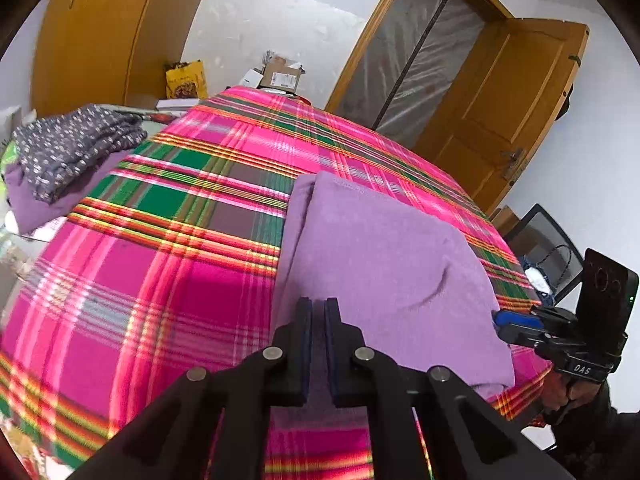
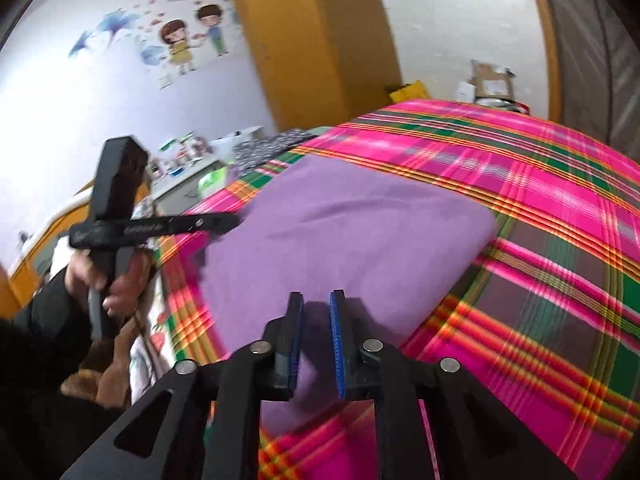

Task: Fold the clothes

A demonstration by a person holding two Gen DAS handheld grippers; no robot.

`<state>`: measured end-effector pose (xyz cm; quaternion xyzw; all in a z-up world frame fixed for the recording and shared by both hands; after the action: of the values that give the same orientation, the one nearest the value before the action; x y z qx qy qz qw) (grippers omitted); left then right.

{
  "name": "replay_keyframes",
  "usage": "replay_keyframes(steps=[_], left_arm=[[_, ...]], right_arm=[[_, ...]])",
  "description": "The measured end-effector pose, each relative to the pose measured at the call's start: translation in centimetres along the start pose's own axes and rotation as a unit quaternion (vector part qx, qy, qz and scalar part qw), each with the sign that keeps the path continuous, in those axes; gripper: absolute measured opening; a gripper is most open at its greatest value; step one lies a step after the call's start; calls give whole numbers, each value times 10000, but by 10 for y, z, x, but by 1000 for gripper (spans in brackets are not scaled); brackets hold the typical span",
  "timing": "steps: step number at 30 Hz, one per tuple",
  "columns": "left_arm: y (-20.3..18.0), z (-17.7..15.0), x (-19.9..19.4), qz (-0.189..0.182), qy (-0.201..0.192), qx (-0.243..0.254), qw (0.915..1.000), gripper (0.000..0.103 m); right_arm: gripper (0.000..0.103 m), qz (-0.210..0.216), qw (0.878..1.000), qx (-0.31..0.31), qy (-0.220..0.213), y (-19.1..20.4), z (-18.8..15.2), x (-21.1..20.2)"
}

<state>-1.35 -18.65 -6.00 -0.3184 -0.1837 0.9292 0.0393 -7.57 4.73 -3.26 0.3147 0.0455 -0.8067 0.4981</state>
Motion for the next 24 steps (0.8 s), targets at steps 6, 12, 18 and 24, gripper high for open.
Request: replay_keyframes(steps=[6, 12, 18, 24], left_arm=[[-8, -17, -2, 166, 144, 363, 9991, 7], [-11, -17, -4, 234, 159, 371, 9989, 7], [-17, -2, -15, 199, -99, 366, 9991, 7], [3, -2, 6, 192, 52, -14, 9998, 7]], right_arm=[[22, -91, 9985, -442, 302, 16, -5, 3], [22, -62, 9993, -366, 97, 18, 11, -2], [22, -181, 9998, -120, -20, 12, 24, 11], [22, -330, 9988, 355, 3, -9, 20, 10]])
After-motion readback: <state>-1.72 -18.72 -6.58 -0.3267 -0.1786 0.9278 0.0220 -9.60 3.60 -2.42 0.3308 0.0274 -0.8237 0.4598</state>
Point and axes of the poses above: each gripper's, at about its wrist camera, not at the fingertips, and x roughly the way its jaws point, y to its left, z to its top, the point moved 5 cm from there along x, roughly the way its jaws point, and after that the axes turned 4 degrees about -y, right-handed, at the moved point
